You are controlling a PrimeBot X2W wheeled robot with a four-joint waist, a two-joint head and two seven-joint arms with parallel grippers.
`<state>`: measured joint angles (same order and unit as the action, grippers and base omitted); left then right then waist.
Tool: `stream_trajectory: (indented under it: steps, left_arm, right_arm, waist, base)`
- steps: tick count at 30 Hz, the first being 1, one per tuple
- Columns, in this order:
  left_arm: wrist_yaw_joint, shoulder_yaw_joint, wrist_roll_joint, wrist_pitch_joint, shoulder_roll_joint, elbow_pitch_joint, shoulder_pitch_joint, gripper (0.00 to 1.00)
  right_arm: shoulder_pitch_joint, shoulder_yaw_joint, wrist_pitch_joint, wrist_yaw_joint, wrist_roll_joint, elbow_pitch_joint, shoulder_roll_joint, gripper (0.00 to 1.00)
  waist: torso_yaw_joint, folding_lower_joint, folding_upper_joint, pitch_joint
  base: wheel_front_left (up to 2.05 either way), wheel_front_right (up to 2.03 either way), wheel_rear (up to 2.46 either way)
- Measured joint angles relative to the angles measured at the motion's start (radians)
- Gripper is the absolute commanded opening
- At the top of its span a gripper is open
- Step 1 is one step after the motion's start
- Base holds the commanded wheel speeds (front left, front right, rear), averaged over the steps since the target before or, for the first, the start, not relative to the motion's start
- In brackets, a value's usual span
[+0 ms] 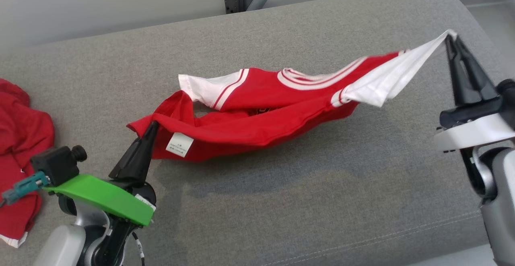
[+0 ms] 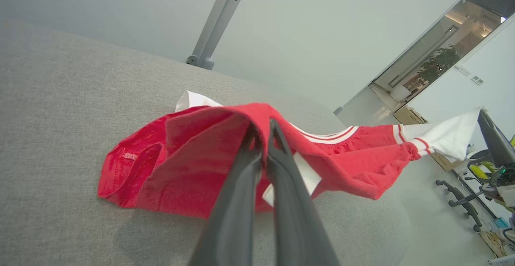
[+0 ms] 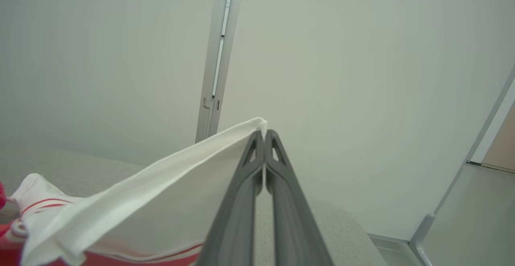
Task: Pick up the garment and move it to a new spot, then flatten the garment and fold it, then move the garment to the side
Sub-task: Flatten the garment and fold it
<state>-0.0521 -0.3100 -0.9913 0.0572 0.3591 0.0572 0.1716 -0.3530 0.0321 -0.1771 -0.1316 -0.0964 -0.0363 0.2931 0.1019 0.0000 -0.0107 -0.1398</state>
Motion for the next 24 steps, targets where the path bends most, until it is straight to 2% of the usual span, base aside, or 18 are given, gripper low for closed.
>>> stream_trajectory:
  steps: [5,8,11,13,17,19,21,24]
  left_arm:
    - [0.041,0.041,-0.026,0.086,0.067,0.235,0.015,0.00]
    - [0.082,0.084,-0.066,0.172,0.117,0.331,0.113,0.00]
    - [0.118,0.111,-0.062,0.266,0.179,0.343,0.270,0.00]
    - [0.133,0.113,-0.065,0.320,0.193,0.304,0.385,0.00]
    - [0.142,0.084,-0.055,0.400,0.202,0.128,0.598,0.00]
    - [0.141,0.063,-0.026,0.408,0.198,0.028,0.707,0.00]
    - [0.127,0.049,0.027,0.380,0.188,-0.075,0.825,0.00]
    - [0.093,0.008,0.144,0.298,0.171,-0.235,0.980,0.00]
  right_arm:
    - [-0.047,-0.083,0.053,0.000,-0.074,0.192,0.018,0.00]
    - [-0.138,-0.111,0.109,0.000,-0.132,0.278,0.040,0.00]
    - [-0.274,-0.120,0.165,0.000,-0.209,0.291,0.055,0.00]
    - [-0.375,-0.095,0.191,0.000,-0.213,0.255,0.079,0.00]
    - [-0.565,-0.025,0.221,0.000,-0.253,0.086,0.059,0.00]
    - [-0.662,-0.012,0.220,0.000,-0.273,-0.013,0.026,0.00]
    - [-0.761,0.008,0.197,0.000,-0.255,-0.111,0.004,0.00]
    - [-0.901,-0.008,0.144,0.000,-0.236,-0.266,-0.068,0.00]
  waist:
    - [0.006,0.0000,0.0000,0.003]
    - [0.009,0.0000,0.0000,-0.014]
    - [0.011,0.0000,0.0000,-0.048]
    - [0.013,0.0000,0.0000,-0.078]
    - [0.020,0.0001,0.0000,-0.148]
    - [0.024,0.0001,0.0000,-0.182]
    - [0.028,0.0001,0.0000,-0.217]
    - [0.035,0.0002,0.0000,-0.266]
  base:
    - [0.00,0.00,0.00]
    - [0.00,0.00,0.00]
    - [0.00,0.00,0.00]
    - [0.00,0.00,0.00]
    - [0.00,0.00,0.00]
    - [0.00,0.00,0.00]
    - [0.00,0.00,0.00]
    - [0.00,0.00,0.00]
